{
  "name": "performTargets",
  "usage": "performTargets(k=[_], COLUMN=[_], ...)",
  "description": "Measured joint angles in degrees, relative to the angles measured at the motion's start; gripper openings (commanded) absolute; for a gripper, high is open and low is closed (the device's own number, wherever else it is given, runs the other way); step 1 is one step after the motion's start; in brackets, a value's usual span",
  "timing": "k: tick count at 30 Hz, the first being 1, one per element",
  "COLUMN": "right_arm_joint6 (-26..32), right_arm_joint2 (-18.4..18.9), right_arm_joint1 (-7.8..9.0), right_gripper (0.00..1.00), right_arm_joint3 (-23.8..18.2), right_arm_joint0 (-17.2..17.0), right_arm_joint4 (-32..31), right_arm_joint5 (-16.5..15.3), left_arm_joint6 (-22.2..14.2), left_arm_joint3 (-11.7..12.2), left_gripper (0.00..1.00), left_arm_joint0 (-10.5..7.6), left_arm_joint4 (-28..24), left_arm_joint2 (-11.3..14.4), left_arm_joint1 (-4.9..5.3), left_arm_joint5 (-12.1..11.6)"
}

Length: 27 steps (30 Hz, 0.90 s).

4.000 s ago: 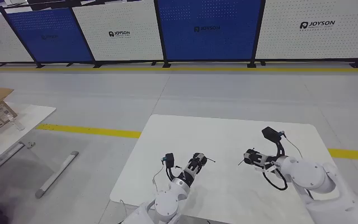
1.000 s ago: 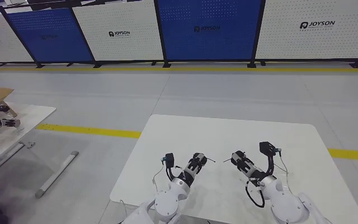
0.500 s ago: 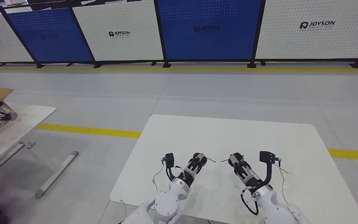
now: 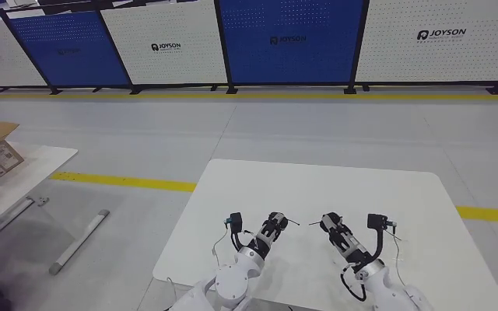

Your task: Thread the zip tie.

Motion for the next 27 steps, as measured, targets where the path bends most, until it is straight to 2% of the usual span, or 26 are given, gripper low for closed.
performTargets(k=[2,9,12,20,27], right_arm_joint6=[-0.3,-0.3,-1.1,-4.0,-3.9], right_arm_joint2=[-0.2,-0.2,-0.8,-1.4,-1.4], right_arm_joint1=[-0.1,-0.1,-0.31,-0.8,-0.79], right_gripper=[0.0,0.0,0.0,0.0,0.0], right_arm_joint3=[0.4,0.4,-0.1,-0.3,-0.3], right_arm_joint0=[0.2,0.2,-0.2,-0.9,-0.9], right_arm_joint4=[-0.7,-0.6,-2.7,-5.3,-5.3], right_arm_joint5=[0.9,0.8,2.0,3.2,3.2], left_arm_joint6=[0.0,0.0,0.0,2.7,2.8], left_arm_joint3=[0.0,0.0,0.0,1.1,1.2], left_gripper=[0.0,0.0,0.0,0.0,0.0], left_arm_joint0=[0.0,0.0,-0.01,0.11,0.08], left_arm_joint4=[0.0,0.0,0.0,7.2,7.4], left_arm_joint2=[0.0,0.0,0.0,2.0,2.0], left_arm_joint1=[0.0,0.0,0.0,-0.59,-0.62], left_arm_joint5=[0.0,0.0,0.0,-4.2,-4.4])
